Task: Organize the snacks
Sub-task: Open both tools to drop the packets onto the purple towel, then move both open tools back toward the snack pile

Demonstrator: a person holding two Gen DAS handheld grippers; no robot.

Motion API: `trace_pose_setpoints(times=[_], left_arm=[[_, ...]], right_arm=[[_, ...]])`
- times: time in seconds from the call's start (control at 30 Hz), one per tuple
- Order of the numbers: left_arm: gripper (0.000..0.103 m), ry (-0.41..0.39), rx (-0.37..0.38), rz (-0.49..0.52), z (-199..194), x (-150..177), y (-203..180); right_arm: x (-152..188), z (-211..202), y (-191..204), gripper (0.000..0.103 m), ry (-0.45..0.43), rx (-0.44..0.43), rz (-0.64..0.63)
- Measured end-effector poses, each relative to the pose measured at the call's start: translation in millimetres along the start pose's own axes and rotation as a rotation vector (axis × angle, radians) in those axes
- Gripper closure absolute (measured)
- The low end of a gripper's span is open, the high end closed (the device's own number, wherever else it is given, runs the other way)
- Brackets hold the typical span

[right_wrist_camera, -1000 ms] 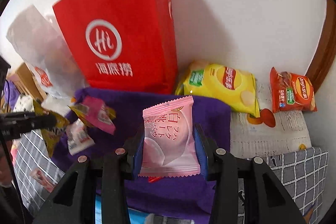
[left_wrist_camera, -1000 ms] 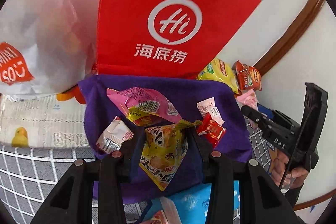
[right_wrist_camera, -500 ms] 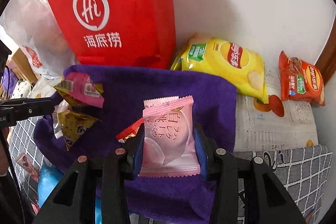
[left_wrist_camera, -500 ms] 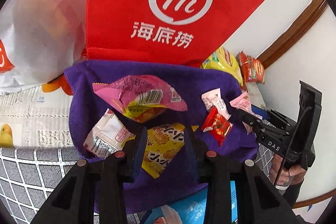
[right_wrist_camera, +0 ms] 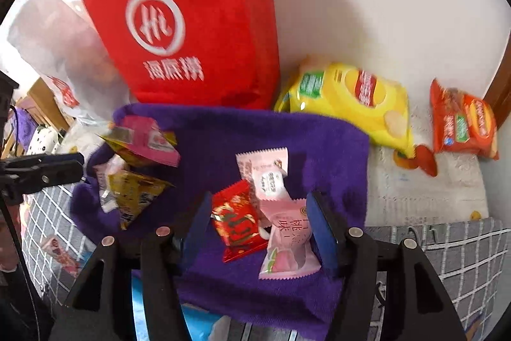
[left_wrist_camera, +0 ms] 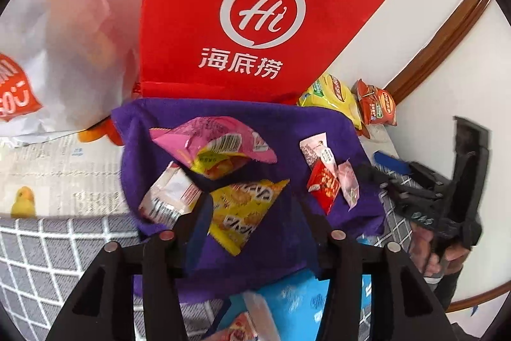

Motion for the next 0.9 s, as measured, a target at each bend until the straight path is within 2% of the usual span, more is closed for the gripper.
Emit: trace_pose_setpoints(times=[0.17, 0.33, 0.4, 0.5, 0.6, 0.9], left_arm=[[0.050, -0.024, -0.032, -0.002, -25.1, 13.1, 6.2], [0.048, -0.042, -0.037, -0.019, -53.2, 34.2, 10.3], [0.045, -0.048, -0.035, -0.018, -62.1, 44.2, 8.8], [0.044, -0.049, -0.037, -0.017, -72.2, 60.0, 7.3], [0.044, -0.048, -0.031, -0.016, -81.3, 75.3, 5.0], [0.044, -0.064, -0.010, -0.014, -105.9, 108.5, 1.3]], right_arm=[[-1.3, -40.2, 16.9, 0.042, -0.086, 0.015, -0.010], [19.3, -71.2, 33.4, 0.042, -0.118, 0.024, 0.001], [32.5, -82.6, 39.7, 0.046, -0.128, 0.022, 0.023], [54.5, -93.2, 47.9, 0.055, -0.106, 0.016, 0.034], [74.1, -102.1, 56.6, 0.055, -0.095, 0.045, 0.025], [135.4, -118.4, 89.3, 0.053, -0.051, 0.014, 0.025]])
Point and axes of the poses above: each gripper's, at about its wrist camera, not at the fingertips, and z roughly the way its jaws point, y to its left, x to its underside, the point moved 9 cm from there along z, roughly the way its jaws point, and after that the axes turned 4 degrees about -z, right-handed, at the moved point
